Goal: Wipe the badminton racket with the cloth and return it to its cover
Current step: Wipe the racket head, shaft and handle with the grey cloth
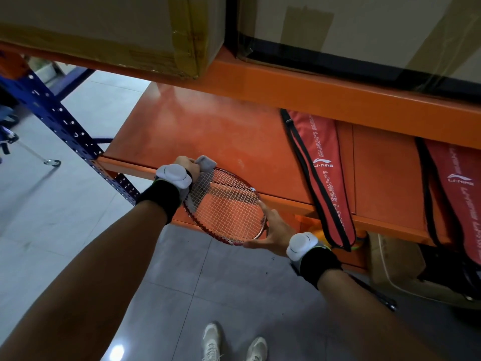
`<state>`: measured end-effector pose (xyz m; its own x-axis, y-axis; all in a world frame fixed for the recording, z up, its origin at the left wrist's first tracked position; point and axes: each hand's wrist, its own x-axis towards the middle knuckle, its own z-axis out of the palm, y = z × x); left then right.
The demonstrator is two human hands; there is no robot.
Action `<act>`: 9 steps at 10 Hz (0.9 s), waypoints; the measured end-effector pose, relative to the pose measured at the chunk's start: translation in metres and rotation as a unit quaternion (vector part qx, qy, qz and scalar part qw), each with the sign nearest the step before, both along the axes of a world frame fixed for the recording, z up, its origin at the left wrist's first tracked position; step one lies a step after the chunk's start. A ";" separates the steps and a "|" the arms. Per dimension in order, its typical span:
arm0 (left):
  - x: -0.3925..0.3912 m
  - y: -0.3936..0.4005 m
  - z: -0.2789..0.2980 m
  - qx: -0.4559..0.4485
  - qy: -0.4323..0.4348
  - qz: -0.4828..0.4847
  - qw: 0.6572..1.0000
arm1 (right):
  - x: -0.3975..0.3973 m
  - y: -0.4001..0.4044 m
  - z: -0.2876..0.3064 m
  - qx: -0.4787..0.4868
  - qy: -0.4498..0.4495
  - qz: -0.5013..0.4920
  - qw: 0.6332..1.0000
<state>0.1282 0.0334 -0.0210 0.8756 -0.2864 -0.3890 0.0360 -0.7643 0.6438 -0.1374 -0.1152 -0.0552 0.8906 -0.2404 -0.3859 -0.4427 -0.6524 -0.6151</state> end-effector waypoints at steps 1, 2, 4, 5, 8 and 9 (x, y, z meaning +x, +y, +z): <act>0.002 0.002 0.003 -0.006 0.013 0.016 1.000 | 0.001 0.005 0.001 -0.063 0.022 0.043 0.997; 0.005 0.004 0.005 -0.036 0.046 0.066 0.996 | 0.001 0.008 -0.001 -0.125 0.013 0.023 0.992; 0.001 0.010 0.007 -0.104 0.112 0.166 0.974 | 0.006 0.006 -0.001 0.030 -0.019 -0.102 0.994; -0.005 0.017 -0.003 -0.101 0.115 0.213 0.965 | 0.007 0.000 -0.004 0.091 -0.024 -0.145 0.985; -0.015 0.031 -0.017 -0.120 0.094 0.231 0.961 | 0.003 -0.001 -0.003 0.168 0.025 -0.142 0.975; -0.019 0.031 -0.015 -0.149 -0.046 0.285 0.946 | 0.005 0.002 -0.003 0.190 0.073 -0.174 0.963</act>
